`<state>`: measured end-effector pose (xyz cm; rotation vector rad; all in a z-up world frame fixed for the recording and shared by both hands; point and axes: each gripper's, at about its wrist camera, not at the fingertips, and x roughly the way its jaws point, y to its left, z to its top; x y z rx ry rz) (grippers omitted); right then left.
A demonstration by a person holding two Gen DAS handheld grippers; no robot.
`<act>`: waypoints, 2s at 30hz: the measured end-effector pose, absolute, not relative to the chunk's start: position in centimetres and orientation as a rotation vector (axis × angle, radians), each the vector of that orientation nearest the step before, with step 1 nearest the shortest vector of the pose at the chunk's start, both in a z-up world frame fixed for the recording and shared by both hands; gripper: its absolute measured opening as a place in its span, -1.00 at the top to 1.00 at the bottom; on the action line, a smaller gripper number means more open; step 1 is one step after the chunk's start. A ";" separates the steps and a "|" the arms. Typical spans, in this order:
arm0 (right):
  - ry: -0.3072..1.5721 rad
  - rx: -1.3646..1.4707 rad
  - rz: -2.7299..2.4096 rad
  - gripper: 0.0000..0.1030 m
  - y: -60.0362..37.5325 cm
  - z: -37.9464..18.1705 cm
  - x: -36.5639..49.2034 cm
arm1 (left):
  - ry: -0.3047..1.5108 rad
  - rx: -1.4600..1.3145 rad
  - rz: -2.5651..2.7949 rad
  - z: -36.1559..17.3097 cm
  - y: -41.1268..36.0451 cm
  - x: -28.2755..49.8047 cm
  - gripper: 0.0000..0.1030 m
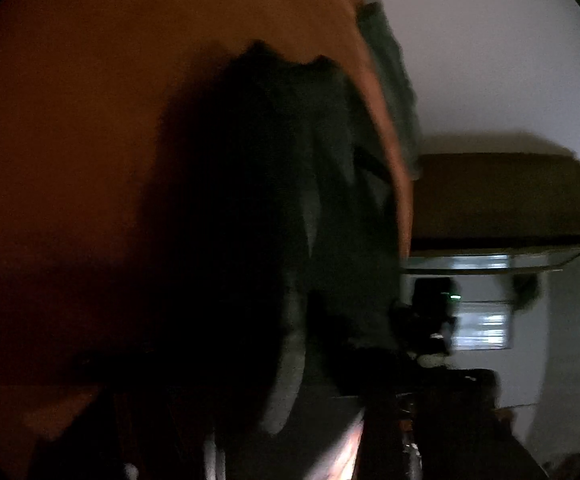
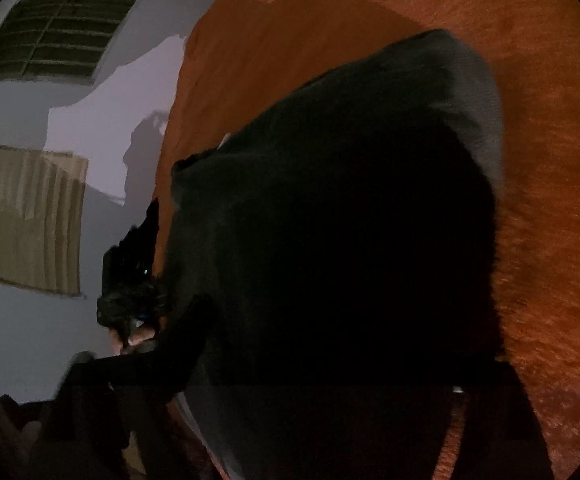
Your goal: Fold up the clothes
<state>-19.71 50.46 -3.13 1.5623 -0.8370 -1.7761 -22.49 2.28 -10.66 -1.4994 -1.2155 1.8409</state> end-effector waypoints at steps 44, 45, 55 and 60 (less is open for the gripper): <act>-1.084 1.335 -2.027 0.54 68.4 19.2 -53.4 | -1.153 -1.402 1.883 11.1 21.7 -67.9 0.82; -1.108 1.358 -2.028 0.54 68.5 17.7 -55.5 | -1.155 -1.415 1.882 10.2 22.0 -69.9 0.82; -1.101 1.502 -2.004 0.53 66.6 4.0 -66.3 | -1.101 -1.682 1.959 -1.4 19.4 -80.7 0.77; -1.059 1.583 -2.012 -0.57 67.3 2.8 -65.6 | -1.239 -1.667 1.816 -3.8 16.9 -80.0 0.09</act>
